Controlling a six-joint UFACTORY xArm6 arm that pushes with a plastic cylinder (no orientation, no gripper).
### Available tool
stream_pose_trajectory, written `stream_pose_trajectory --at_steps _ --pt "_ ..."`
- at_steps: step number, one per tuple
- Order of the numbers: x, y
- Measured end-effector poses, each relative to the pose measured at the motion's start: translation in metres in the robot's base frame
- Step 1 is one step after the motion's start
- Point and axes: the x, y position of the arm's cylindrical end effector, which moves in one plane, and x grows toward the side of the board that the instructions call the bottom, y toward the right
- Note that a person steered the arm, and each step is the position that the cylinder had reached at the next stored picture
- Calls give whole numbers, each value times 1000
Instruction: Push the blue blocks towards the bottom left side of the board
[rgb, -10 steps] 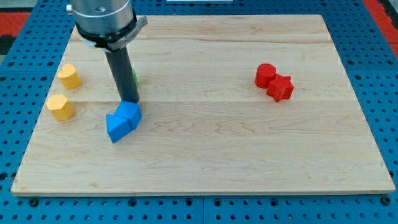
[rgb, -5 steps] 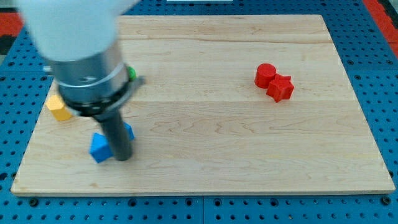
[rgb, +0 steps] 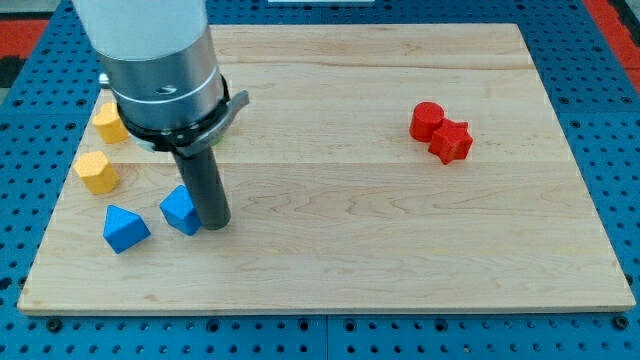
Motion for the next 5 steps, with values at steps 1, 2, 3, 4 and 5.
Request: stream_pose_trajectory --at_steps 1,2,3,4,5 --pt "-14 -8" --pt "-41 -9" --pt "-30 -29" --pt "-21 -51" --pt "-47 -30"
